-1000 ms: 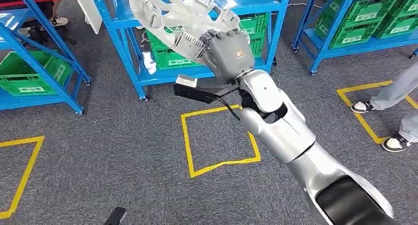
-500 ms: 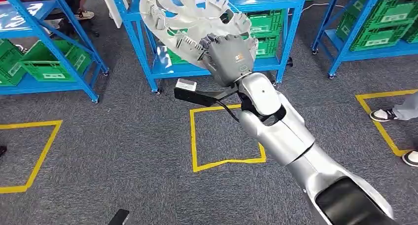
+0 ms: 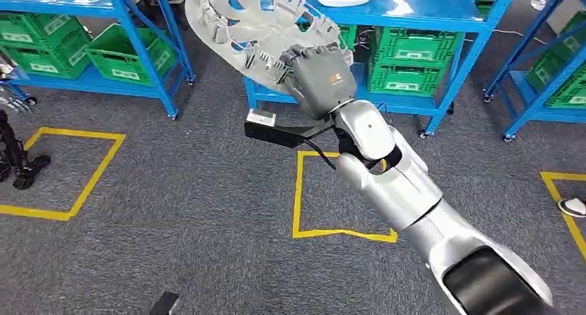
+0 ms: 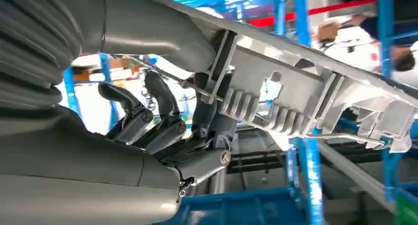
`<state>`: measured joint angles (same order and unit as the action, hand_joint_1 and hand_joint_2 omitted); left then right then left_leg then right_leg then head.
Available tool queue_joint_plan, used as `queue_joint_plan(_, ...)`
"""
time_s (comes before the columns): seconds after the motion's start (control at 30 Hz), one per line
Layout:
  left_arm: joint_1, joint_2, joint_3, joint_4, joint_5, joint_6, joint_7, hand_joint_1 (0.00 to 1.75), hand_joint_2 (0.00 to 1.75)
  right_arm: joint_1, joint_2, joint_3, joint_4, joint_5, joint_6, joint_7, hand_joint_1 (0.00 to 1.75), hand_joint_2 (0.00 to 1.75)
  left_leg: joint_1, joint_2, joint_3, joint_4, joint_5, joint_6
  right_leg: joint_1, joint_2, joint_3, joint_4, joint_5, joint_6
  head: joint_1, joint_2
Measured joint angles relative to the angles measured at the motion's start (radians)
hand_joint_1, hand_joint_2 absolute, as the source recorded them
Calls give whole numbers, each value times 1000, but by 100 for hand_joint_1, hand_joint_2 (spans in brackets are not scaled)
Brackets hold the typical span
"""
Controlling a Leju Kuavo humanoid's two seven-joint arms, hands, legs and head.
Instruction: Take the parts from the cabinet and place them on the table.
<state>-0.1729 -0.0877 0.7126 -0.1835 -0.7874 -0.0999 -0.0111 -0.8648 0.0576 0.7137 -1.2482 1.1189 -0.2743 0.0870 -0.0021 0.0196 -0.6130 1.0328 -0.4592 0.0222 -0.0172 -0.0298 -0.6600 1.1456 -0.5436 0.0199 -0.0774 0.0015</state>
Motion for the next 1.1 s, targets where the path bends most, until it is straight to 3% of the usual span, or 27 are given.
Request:
queue_joint_plan(0.03, 3, -1, 2, 1, 0, 1, 0, 0, 175, 1, -2, 2, 6, 1, 1, 0, 175, 175, -5, -57, -9, 5, 2, 3, 5, 29, -101, 207, -68, 1, 6, 0)
queue_joint_plan(0.07, 4, -2, 8, 2, 0, 1, 0, 0, 175, 1, -2, 3, 9, 1, 6, -1, 175, 175, -7, -103, -10, 15, 2, 3, 11, 57, 3, -7, 58, -15, 9, 0)
queue_joint_plan(0.1, 4, -3, 8, 2, 0, 1, 0, 0, 175, 1, -2, 3, 9, 1, 7, -1, 175, 175, -4, -116, -13, 17, 1, 2, 9, 99, 34, -68, 57, -29, 9, 0)
queue_joint_plan(0.13, 1, -4, 8, 1, 0, 1, -1, 0, 175, -1, -1, 4, 8, 2, 7, -4, 175, 175, -9, -127, -24, 24, 3, -6, 7, 114, 35, -84, 57, -24, 4, 0)
queue_joint_plan(0.17, 2, -5, 9, 1, 0, 0, -2, 0, 175, -4, 0, 4, 8, 3, 8, -5, 175, 175, 3, -136, -29, 19, 7, -14, 10, 97, 34, -84, 59, -25, 7, 0)
queue_joint_plan(0.23, 8, -5, 10, 2, 0, 0, -2, 0, 175, -8, 1, 5, 8, 5, 9, -4, 175, 175, 7, -158, -32, 8, 15, -28, 15, 79, 37, -91, 63, -34, 9, 0)
queue_joint_plan(0.27, 11, -1, 10, 2, 0, 0, -2, 0, 175, -8, 6, 5, 8, 5, 10, -4, 175, 175, -2, -167, -33, 5, 17, -32, 1, 61, 45, -109, 72, -38, 10, 0)
queue_joint_plan(0.3, 13, -6, 10, 3, 0, -2, -3, 0, 175, -8, 9, 5, 8, 5, 11, -4, 175, 175, -5, -118, -38, 14, 10, -36, 0, 50, 52, -118, 75, -42, 9, 0)
queue_joint_plan(0.33, 12, -5, 10, 3, 0, -2, -3, 0, 175, -11, 11, 5, 8, 6, 11, -4, 175, 175, -3, -71, -57, 55, -19, -43, -1, 39, 55, -123, 77, -47, -2, 0)
queue_joint_plan(0.37, 8, -5, 11, 3, 0, -2, -3, 0, 175, -12, 11, 5, 8, 9, 12, -3, 175, 175, 3, -45, -94, 131, -57, -52, -2, 24, 55, -123, 77, -47, -1, 0)
queue_joint_plan(0.43, 8, -4, 11, 3, -2, -2, -4, 0, 175, -10, 11, 5, 8, 13, 13, -1, 175, 175, 17, -28, -166, 274, -110, -67, -5, -4, 55, -123, 74, -45, -1, 0)
queue_joint_plan(0.47, 9, -4, 11, 3, -3, -2, -3, 0, 175, -9, 11, 6, 8, 12, 13, -1, 175, 175, 23, -25, -178, 298, -110, -72, -8, -15, 55, -123, 73, -43, -2, 0)
queue_joint_plan(0.53, 11, -4, 11, 3, -8, -2, -1, 0, 175, -8, 11, 6, 8, 13, 15, -1, 175, 175, 35, -16, -132, 208, -45, -87, -19, -41, 59, -121, 68, -32, -2, 0)
queue_joint_plan(0.57, 10, -4, 11, 3, -8, -2, -1, 0, 175, -8, 11, 6, 8, 13, 15, -1, 175, 175, 39, -1, -80, 111, 1, -94, -26, -52, 61, -117, 64, -25, -2, 0)
queue_joint_plan(0.6, 8, -3, 11, 3, -8, -2, -1, 0, 175, -8, 11, 6, 8, 12, 15, -1, 175, 175, 42, 36, -31, 21, 37, -100, -30, -62, 65, -113, 58, -15, -2, 0)
queue_joint_plan(0.63, 4, -9, 11, 4, -8, -2, 0, 0, 175, -9, 11, 5, 8, 13, 15, -2, 175, 175, 24, 62, -16, -3, 16, -98, -19, -67, 64, -109, 53, -1, -11, 0)
queue_joint_plan(0.67, 2, -5, 12, 3, -8, -2, 0, 0, 175, -9, 11, 5, 8, 13, 15, -2, 175, 175, 27, 42, -23, -3, 21, -77, -18, -76, 66, -111, 54, 7, -8, 0)
queue_joint_plan(0.77, 4, -3, 17, 4, -8, -2, 1, 0, 175, -9, 11, 6, 8, 14, 15, -6, 175, 175, 24, 8, -29, 1, 20, -51, -21, -107, 85, -127, 54, 28, -7, 0)
queue_joint_plan(0.8, 7, -1, 18, 4, -9, -1, 2, 0, 175, -11, 11, 6, 8, 14, 15, -7, 175, 175, 34, -6, -25, -5, 23, -40, -28, -80, 86, -121, 43, 36, -3, 0)
queue_joint_plan(0.83, 6, -3, 18, 4, -9, -1, 2, 0, 175, -11, 11, 6, 8, 13, 15, -9, 175, 175, 31, -17, -25, -5, 24, -35, -28, -26, 72, -85, 15, 31, 2, 0)
queue_joint_plan(0.87, 2, -3, 18, 4, -9, -1, 2, 0, 175, -11, 11, 6, 8, 13, 14, -8, 175, 175, 28, -26, -26, -5, 25, -24, -26, 4, 36, -10, -27, 25, 5, 0)
queue_joint_plan(0.93, 0, -3, 18, 4, -9, -1, 1, 0, 175, -7, 7, 6, 8, 14, 14, -7, 175, 175, 20, -54, -27, -4, 24, -15, -14, 25, -52, 163, -94, 18, 13, 0)
queue_joint_plan(0.97, 1, -3, 18, 5, -9, -1, 2, 0, 175, -5, 6, 6, 9, 13, 14, -6, 175, 175, 16, -68, -27, -3, 24, -14, -8, 27, -79, 206, -97, 13, 14, 0)
queue_joint_plan(1.0, 3, -3, 18, 5, -9, -1, 2, 0, 175, -3, 6, 6, 9, 13, 15, -5, 175, 175, 13, -85, -27, -1, 23, -14, -2, 29, -84, 201, -76, 5, 14, 0)
queue_joint_plan(1.03, 3, -3, 18, 5, -9, -1, 2, 0, 175, -3, 6, 6, 9, 13, 15, -5, 175, 175, 10, -103, -27, 1, 23, -14, 3, 32, -63, 143, -32, -5, 14, 0)
queue_joint_plan(1.07, 2, -3, 18, 5, -9, -1, 2, 0, 175, -4, 6, 6, 9, 13, 15, -4, 175, 175, 8, -119, -27, 3, 23, -14, 7, 42, -28, 60, 17, -15, 15, 0)
queue_joint_plan(1.1, 2, -3, 18, 5, -9, 0, 2, 0, 175, -4, 6, 6, 9, 13, 15, -4, 175, 175, 7, -135, -27, 5, 23, -14, 10, 68, 15, -35, 63, -26, 15, 0)
